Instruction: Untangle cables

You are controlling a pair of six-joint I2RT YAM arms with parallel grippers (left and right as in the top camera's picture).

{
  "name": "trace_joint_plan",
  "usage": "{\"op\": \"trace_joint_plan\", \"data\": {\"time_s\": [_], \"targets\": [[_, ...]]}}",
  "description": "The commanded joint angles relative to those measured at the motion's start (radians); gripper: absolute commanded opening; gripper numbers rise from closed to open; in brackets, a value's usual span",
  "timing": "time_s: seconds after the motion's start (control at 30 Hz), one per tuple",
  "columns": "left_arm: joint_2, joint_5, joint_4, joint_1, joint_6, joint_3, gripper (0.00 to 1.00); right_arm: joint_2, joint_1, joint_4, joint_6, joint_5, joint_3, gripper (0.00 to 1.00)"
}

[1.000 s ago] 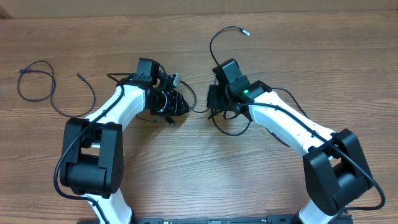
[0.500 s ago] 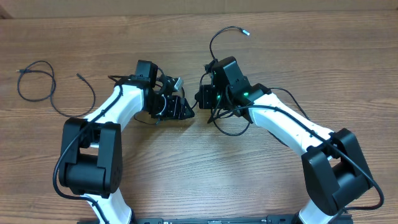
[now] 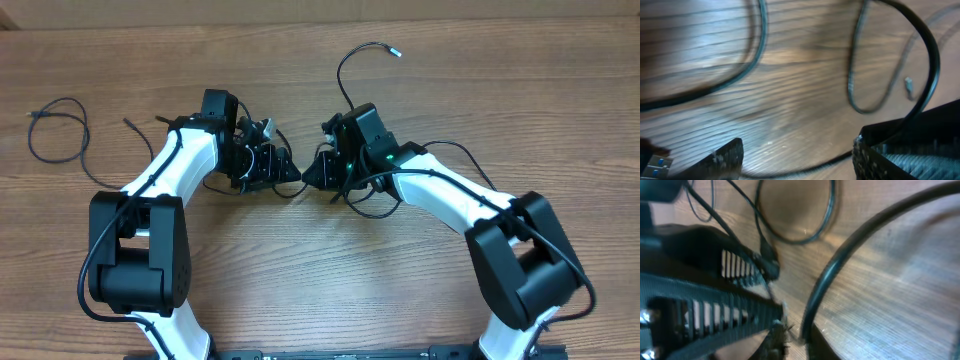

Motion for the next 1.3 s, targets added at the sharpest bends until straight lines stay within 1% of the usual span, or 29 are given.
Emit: {"op": "trace_joint_plan", "data": {"time_s": [0.0,0.03,0.07,0.1,0.17,0.27,0.33,0.43,0.5,0.57,0.7,0.73,0.77,0.8,0.87,1.03,1.1,1.27], "targets": [[-0.021,-0.130,-0.003,-0.005,-0.076,0.021,0.70,0.038,-0.003,-0.007,-0.001,-0.095,-0.008,0.26],[-0.021,-0.154,-0.005,-0.008,-0.076,0.021,0.70,0.038,-0.003,-0.020,-0.001,-0.094,-0.008,0.45],[-0.021,-0.177,-0.006,-0.011,-0.076,0.021,0.69,0.038,-0.005,-0.029,-0.001,-0.094,-0.008,0.57],[-0.021,-0.204,-0.010,-0.014,-0.080,0.021,0.68,0.038,-0.008,-0.037,-0.001,-0.097,-0.008,0.60],[-0.021,-0.243,-0.018,-0.019,-0.080,0.021,0.68,0.037,-0.013,-0.038,-0.001,-0.117,-0.008,0.61],[-0.021,-0.276,-0.030,-0.027,-0.079,0.021,0.68,0.026,-0.024,-0.037,-0.018,-0.177,-0.006,0.61],[-0.021,-0.276,-0.036,-0.031,-0.080,0.021,0.68,0.002,-0.035,-0.039,-0.040,-0.211,-0.006,0.62],[-0.021,-0.275,-0.047,-0.035,-0.079,0.021,0.70,-0.037,-0.062,-0.055,-0.039,-0.208,-0.006,0.63],[-0.024,-0.276,-0.068,-0.035,-0.079,0.022,0.69,-0.054,-0.093,-0.079,-0.039,-0.205,-0.006,0.66],[-0.034,-0.276,-0.077,-0.035,-0.079,0.024,0.68,-0.055,-0.130,-0.119,-0.038,-0.205,-0.006,0.66],[-0.086,-0.275,-0.095,-0.035,-0.080,0.037,0.69,-0.055,-0.217,-0.252,-0.039,-0.094,-0.006,0.67],[-0.107,-0.274,-0.098,-0.038,-0.082,0.040,0.69,-0.055,-0.236,-0.278,-0.039,-0.066,-0.006,0.69],[-0.126,-0.275,-0.099,-0.042,-0.087,0.041,0.69,-0.055,-0.253,-0.301,-0.038,-0.040,-0.006,0.72],[-0.154,-0.272,-0.099,-0.046,-0.088,0.041,0.70,-0.055,-0.270,-0.323,-0.038,-0.012,-0.006,0.78],[-0.194,-0.274,-0.099,-0.056,-0.087,0.041,0.70,-0.055,-0.295,-0.344,-0.039,0.023,-0.006,1.00],[-0.248,-0.274,-0.074,-0.101,-0.090,0.041,0.72,-0.055,-0.330,-0.351,-0.039,0.156,-0.006,1.00],[-0.245,-0.283,-0.054,-0.129,-0.090,0.039,0.73,-0.055,-0.331,-0.351,-0.037,0.158,-0.006,1.00],[-0.215,-0.393,-0.021,-0.220,-0.090,0.039,0.77,-0.055,-0.329,-0.347,-0.035,0.166,-0.006,1.00]]}}
